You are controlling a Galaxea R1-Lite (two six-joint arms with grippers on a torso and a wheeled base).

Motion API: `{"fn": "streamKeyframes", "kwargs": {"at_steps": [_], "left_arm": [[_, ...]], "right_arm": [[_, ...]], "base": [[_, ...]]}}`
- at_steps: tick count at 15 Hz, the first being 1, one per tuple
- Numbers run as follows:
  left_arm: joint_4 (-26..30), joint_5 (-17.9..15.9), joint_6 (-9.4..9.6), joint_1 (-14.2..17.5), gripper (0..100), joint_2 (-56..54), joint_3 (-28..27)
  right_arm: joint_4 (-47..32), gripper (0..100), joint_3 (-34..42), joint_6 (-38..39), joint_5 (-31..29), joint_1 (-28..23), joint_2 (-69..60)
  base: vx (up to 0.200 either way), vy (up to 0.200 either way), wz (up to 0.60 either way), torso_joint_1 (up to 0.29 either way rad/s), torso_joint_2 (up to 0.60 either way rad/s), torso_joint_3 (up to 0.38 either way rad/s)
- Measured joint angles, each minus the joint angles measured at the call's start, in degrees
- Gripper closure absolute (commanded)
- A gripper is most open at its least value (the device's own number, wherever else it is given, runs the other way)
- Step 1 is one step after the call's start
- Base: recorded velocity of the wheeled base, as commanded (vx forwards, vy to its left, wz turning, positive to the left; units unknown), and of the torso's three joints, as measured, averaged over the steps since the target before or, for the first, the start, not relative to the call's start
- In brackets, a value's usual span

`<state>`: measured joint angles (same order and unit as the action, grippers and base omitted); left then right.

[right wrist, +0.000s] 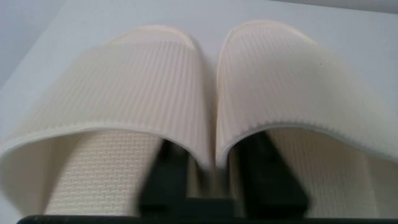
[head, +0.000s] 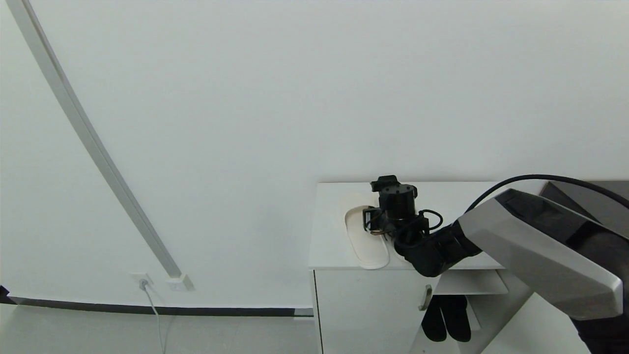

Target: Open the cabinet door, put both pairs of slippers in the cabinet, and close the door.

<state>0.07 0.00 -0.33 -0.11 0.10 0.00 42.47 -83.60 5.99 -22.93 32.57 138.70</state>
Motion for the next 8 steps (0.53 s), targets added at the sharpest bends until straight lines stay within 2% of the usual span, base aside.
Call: {"fn": "streamKeyframes", "kwargs": {"at_steps": [4, 8], "left_arm": [[0.0, 0.0, 0.00, 0.0, 100, 0.0, 0.0], [0.0, 0.0, 0.01, 0.0, 100, 0.0, 0.0]], "right_arm": [[0.3, 100, 3.4, 0.0, 0.0, 0.2, -3.2], [2.5, 100, 10.8, -0.1, 2.3, 1.7, -9.9]], "base": [[0.000, 0.000, 0.00, 0.000, 0.00, 0.000], [0.000, 0.000, 0.00, 0.000, 0.00, 0.000]]}}
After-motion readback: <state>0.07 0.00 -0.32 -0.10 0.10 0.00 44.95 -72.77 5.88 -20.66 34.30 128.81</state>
